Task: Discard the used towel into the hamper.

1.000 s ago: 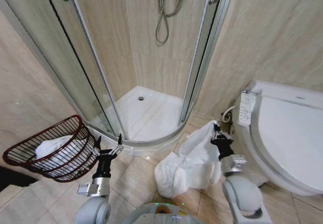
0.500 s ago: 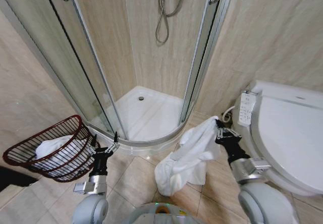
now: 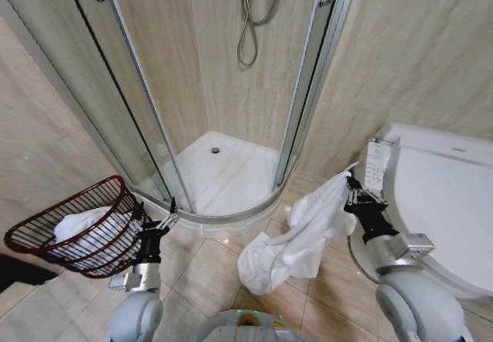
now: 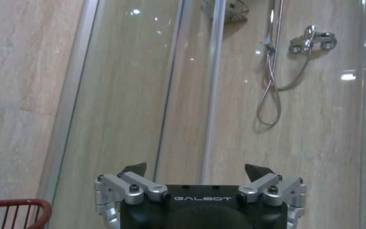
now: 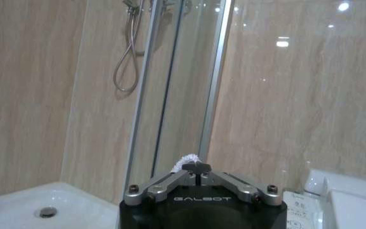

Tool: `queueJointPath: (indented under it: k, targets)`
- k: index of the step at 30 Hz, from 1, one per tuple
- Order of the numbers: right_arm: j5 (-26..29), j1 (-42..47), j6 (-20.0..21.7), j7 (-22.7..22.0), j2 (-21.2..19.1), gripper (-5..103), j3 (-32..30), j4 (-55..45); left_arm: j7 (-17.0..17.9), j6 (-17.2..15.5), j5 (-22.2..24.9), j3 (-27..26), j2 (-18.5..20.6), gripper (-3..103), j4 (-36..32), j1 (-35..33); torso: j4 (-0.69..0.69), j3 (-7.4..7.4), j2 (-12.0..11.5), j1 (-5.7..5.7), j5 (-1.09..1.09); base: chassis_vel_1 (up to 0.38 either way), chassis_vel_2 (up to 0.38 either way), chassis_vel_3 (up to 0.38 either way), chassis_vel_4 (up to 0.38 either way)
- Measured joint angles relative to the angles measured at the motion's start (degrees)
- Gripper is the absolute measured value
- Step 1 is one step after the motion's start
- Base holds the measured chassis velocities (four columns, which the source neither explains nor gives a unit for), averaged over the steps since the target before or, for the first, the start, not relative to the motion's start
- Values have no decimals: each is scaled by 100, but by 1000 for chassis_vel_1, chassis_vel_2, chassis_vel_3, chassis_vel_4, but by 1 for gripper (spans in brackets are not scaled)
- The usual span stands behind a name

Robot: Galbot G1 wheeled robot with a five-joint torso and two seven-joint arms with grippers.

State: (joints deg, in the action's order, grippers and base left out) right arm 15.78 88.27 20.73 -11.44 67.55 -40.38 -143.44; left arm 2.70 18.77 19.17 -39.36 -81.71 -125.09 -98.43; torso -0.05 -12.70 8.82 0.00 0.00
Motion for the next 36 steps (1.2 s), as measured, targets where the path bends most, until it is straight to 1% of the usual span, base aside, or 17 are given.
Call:
queueJointPath:
  k: [4, 5, 6, 7, 10, 11, 12, 13, 14, 15, 17, 20, 24, 27, 31, 36]
  targets:
    - [128, -106, 3, 30, -2, 0, -187, 14, -135, -13, 183, -28, 104, 100, -3, 15, -1, 0, 0, 0, -1, 0, 0, 0, 0]
    - [154, -158, -39, 110, -2, 0, -297, 111, -176, -14, 215, -27, 136, 100, -7, 18, -1, 0, 0, 0, -2, 0, 0, 0, 0]
    - [176, -222, -176, 290, -2, 0, -494, 342, -236, -16, 239, -25, 174, 100, -13, 21, 0, 0, 0, 0, -1, 0, 0, 0, 0]
    - [176, -222, -176, 290, -2, 0, -494, 342, -236, -16, 239, -25, 174, 100, -13, 21, 0, 0, 0, 0, -1, 0, 0, 0, 0]
    - [237, -339, -813, 1001, -68, 0, -1010, 1248, -340, -34, 295, -31, 235, 100, -48, 45, 0, 0, 0, 0, 1, 0, 0, 0, 0]
    - [270, -349, -893, 1101, -80, 0, -1080, 1378, -354, -37, 306, -36, 242, 100, -52, 49, 0, 0, 0, 0, 3, 0, 0, 0, 0]
    - [270, -349, -893, 1101, -80, 0, -1080, 1378, -354, -37, 306, -36, 242, 100, -52, 49, 0, 0, 0, 0, 3, 0, 0, 0, 0]
    - [419, -362, -1083, 1390, -114, 0, -1283, 1704, -390, -47, 331, -60, 260, 100, -54, 59, -1, 0, 0, 0, 4, 0, 0, 0, 0]
    - [484, -357, -1154, 1517, -119, 0, -1373, 1813, -407, -51, 338, -67, 268, 100, -53, 67, 0, 0, 0, 0, 3, 0, 0, 0, 0]
    - [484, -357, -1154, 1517, -119, 0, -1373, 1813, -407, -51, 338, -67, 268, 100, -53, 67, 0, 0, 0, 0, 3, 0, 0, 0, 0]
    - [528, -257, -1239, 1674, -80, 0, -1499, 1818, -435, -59, 340, -59, 278, 100, -28, 74, 0, 0, 0, 0, 2, 0, 0, 0, 0]
    - [541, -136, -1197, 1637, -20, 0, -1496, 1580, -436, -86, 333, 6, 274, 100, -17, 83, -1, 0, 0, 0, -1, 0, 0, 0, 0]
    - [373, -28, -1117, 1585, 39, 0, -1427, 1257, -423, -148, 282, 115, 241, 100, -24, 117, -1, 0, 0, 0, 0, 0, 0, 0, 0]
    - [343, -4, -859, 1356, 79, 0, -1258, 906, -365, -218, 210, 181, 207, 100, -101, 124, 0, 0, 0, 0, -1, 0, 0, 0, 0]
    - [270, 6, -739, 1283, 134, 0, -1101, 746, -278, -222, 144, 217, 192, 100, -112, 125, 0, 0, 0, 0, 0, 0, 0, 0, 0]
    - [132, 32, -717, 1255, 212, 0, -988, 722, -266, -258, 151, 228, 193, 100, -165, 95, 0, 0, 0, 0, 1, 0, 0, 0, 0]
